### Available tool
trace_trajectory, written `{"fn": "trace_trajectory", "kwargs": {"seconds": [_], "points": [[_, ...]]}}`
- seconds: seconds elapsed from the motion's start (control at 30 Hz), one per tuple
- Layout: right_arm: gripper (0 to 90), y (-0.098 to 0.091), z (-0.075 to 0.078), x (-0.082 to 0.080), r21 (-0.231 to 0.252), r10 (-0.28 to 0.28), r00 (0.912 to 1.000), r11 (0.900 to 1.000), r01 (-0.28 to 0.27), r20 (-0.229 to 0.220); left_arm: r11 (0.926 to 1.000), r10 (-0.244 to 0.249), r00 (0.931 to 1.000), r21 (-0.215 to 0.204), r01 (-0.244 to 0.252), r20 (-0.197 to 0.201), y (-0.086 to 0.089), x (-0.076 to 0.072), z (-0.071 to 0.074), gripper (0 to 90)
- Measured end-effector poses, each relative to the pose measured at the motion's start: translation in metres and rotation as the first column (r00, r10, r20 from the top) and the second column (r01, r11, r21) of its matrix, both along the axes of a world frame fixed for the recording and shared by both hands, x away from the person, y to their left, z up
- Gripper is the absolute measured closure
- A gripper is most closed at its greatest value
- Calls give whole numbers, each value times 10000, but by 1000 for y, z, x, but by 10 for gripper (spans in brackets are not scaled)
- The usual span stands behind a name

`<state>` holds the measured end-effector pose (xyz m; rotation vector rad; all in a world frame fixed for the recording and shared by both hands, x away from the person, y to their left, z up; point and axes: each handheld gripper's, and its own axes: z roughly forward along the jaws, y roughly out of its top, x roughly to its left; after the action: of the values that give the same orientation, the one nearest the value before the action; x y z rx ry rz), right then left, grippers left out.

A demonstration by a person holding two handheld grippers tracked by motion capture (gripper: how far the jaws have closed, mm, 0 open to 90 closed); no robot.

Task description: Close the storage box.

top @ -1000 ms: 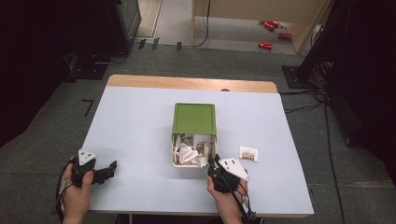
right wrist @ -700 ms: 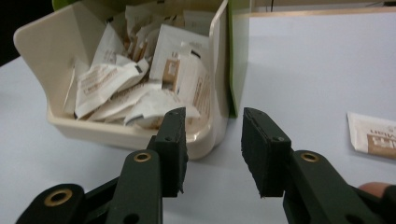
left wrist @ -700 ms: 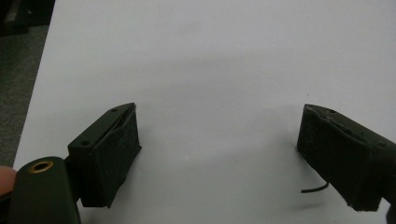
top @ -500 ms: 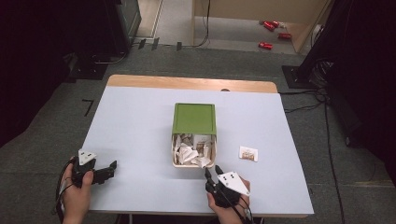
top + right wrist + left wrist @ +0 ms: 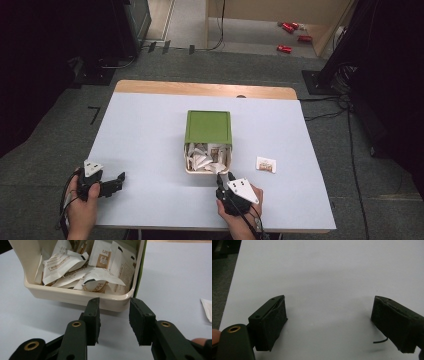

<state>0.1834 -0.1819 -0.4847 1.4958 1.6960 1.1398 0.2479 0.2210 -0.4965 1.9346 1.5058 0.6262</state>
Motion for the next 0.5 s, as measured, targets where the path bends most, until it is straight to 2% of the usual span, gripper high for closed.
{"fn": "trace_trajectory", "kwargs": {"seconds": [0.07, 0.1, 0.17, 0.23, 0.5], "points": [[610, 1, 0, 5, -46, -78, 10000, 10000, 78, 5, 10000, -1, 10000, 2, 1, -1, 0, 0, 0, 135], [581, 2, -1, 8, -136, -110, 9998, 9999, 107, -177, 10000, 4, 10000, -3, -4, -1, 0, 0, 0, 135], [524, 2, -4, 13, -26, -108, 9991, 9999, 107, -404, 10000, 4, 10000, -14, -4, 2, 0, 0, 0, 135], [502, 2, -6, 16, -84, -124, 9989, 9999, 121, -449, 10000, 3, 10000, -39, -3, 5, 0, 0, 0, 135], [503, -2, -5, 27, -5, -326, 9983, 9995, 326, -477, 10000, 1, 10000, -36, -1, 4, 0, 0, 0, 135]]}}
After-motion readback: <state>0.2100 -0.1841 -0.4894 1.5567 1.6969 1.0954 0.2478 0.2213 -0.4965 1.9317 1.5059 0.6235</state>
